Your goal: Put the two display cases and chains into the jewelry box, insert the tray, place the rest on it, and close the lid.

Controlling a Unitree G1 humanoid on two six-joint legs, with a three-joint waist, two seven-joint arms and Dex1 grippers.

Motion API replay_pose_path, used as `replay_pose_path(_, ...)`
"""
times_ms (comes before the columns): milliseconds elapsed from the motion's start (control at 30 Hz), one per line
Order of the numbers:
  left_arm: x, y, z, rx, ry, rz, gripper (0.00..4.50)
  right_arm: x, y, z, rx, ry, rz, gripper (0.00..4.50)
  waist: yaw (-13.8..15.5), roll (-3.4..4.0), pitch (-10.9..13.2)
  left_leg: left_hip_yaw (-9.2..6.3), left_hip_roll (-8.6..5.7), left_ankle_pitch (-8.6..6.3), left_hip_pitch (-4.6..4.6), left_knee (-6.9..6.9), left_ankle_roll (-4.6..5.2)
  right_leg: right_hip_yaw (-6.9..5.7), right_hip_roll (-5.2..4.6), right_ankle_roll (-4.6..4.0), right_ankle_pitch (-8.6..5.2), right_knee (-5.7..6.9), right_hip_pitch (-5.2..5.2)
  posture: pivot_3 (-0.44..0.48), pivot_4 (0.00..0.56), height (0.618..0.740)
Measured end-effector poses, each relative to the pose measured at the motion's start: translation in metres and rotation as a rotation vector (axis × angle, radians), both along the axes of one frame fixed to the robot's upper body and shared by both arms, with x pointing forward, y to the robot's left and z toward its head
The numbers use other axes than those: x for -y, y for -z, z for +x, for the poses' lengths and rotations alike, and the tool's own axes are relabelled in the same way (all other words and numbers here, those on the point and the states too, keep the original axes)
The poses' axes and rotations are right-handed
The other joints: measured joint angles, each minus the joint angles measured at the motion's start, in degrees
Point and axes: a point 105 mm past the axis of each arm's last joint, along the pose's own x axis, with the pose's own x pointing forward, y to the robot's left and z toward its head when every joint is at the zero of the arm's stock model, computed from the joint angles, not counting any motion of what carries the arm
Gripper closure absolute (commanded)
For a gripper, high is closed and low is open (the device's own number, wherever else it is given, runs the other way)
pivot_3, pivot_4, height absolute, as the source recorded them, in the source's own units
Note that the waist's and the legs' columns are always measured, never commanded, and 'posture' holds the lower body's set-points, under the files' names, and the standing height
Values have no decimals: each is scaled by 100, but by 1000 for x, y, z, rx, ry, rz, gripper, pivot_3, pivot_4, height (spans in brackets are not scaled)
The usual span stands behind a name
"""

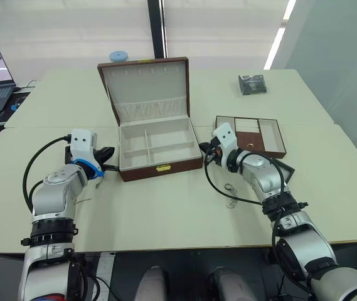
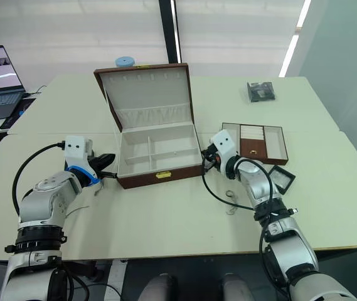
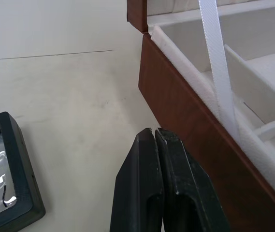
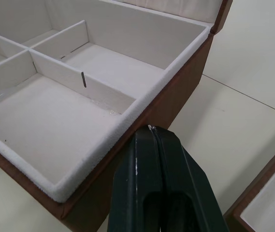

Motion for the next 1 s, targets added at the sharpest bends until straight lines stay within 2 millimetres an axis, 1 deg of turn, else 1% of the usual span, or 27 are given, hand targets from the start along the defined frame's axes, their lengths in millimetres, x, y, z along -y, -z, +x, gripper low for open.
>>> replay_pose_path(200, 12, 4, -4, -18, 58, -9, 4469, 10, 3, -11, -7, -29, -8, 4500, 18, 0, 0, -3, -2, 0, 0, 0, 0, -2, -1, 0, 0, -3, 3, 0, 150, 740)
replay_pose_path(333, 15, 4, -5, -22, 74, 1, 4469, 15, 4, -21, -22, -49, -8, 4500, 18, 0, 0, -2, -2, 0, 1, 0, 0, -1, 0, 0, 0, -3, 3, 0, 150, 740)
replay_pose_path(433, 16, 4, -5, -24, 83, 1, 4469, 17, 4, -24, -30, -54, -11, 4500, 18, 0, -1, -3, -2, 0, 0, -1, 0, -2, 0, 1, 0, -4, 3, 0, 150, 740)
replay_pose_path(467, 17, 4, -5, -24, 89, 2, 4469, 19, 5, -30, -32, -57, -14, 4500, 25, 0, -1, -3, -3, -1, 0, -2, 0, -2, 0, 1, -1, -8, 4, 0, 150, 740)
replay_pose_path(567, 17, 4, -5, -25, 96, 10, 4469, 21, 6, -36, -40, -58, -17, 4500, 21, -1, -1, -2, -4, 0, 1, -2, 1, 0, 0, 1, -1, -7, 5, 0, 150, 740)
replay_pose_path(767, 18, 3, -1, -22, 109, 26, 4469, 23, 8, -44, -56, -54, -21, 4500, 24, 1, -4, -8, -4, 0, 6, -2, 1, -6, 2, 1, -1, -4, 10, 0, 150, 740)
replay_pose_path(1000, 19, 3, 3, -19, 123, 35, 4469, 25, 8, -47, -65, -49, -23, 4500, 29, 1, -6, -11, -6, 0, 7, -2, 1, -8, 2, 1, -1, -5, 12, 0, 150, 740)
